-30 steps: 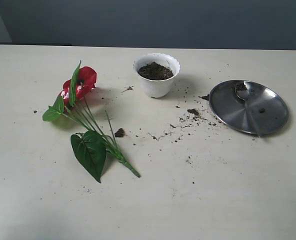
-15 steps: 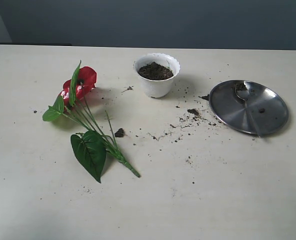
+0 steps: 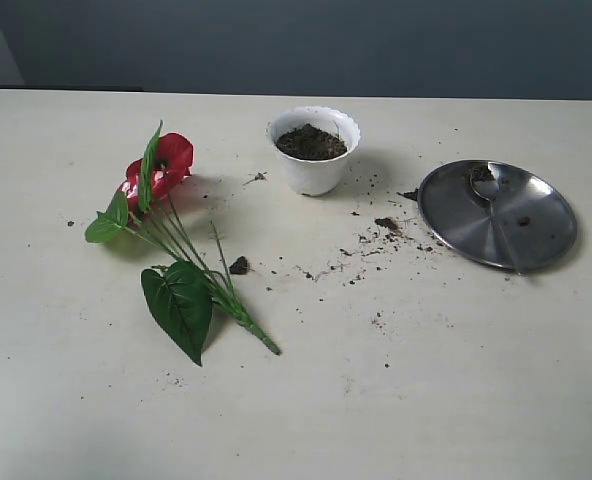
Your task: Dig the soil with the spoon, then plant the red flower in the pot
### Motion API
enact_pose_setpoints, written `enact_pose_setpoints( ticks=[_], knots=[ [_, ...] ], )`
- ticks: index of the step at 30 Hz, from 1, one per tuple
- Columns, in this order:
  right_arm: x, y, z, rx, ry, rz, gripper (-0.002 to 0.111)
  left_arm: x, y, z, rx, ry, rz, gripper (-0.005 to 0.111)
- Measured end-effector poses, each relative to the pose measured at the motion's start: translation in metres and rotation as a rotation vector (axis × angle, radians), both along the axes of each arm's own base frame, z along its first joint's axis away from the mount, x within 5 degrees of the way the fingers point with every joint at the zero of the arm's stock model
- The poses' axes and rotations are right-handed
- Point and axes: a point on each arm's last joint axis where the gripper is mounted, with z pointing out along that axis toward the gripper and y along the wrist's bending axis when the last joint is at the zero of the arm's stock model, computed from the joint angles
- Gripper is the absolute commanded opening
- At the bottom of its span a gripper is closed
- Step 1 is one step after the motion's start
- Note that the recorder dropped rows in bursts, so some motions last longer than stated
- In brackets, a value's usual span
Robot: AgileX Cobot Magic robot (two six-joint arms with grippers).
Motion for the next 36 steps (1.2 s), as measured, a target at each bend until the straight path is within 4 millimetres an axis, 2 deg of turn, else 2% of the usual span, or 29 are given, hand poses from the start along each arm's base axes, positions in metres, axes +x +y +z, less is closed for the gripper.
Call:
enact_pose_setpoints(
  ticks=[6, 17, 20, 24, 26, 30, 36],
  knots=[
    [0.000, 0.000, 0.000, 0.000, 0.000, 0.000, 0.000, 0.003, -0.005, 0.013, 0.038, -0.139, -0.064, 0.000],
    [0.000, 0.000, 0.000, 0.000, 0.000, 0.000, 0.000, 0.003, -0.006, 0.015, 0.043, -0.163, -0.075, 0.000],
    [0.000, 0.000, 0.000, 0.000, 0.000, 0.000, 0.000, 0.003, -0.008, 0.017, -0.122, -0.235, -0.082, 0.000],
    [0.000, 0.000, 0.000, 0.000, 0.000, 0.000, 0.000, 0.003, -0.009, 0.017, -0.511, -0.342, -0.073, 0.000],
    [0.000, 0.000, 0.000, 0.000, 0.000, 0.000, 0.000, 0.003, -0.009, 0.019, -0.618, -0.382, -0.073, 0.000],
    [0.000, 0.000, 0.000, 0.000, 0.000, 0.000, 0.000, 0.002, -0.007, 0.026, -0.766, -0.513, -0.081, 0.000],
    [0.000, 0.000, 0.000, 0.000, 0.000, 0.000, 0.000, -0.002, -0.003, 0.038, -0.859, -0.686, -0.093, 0.000]
  ],
)
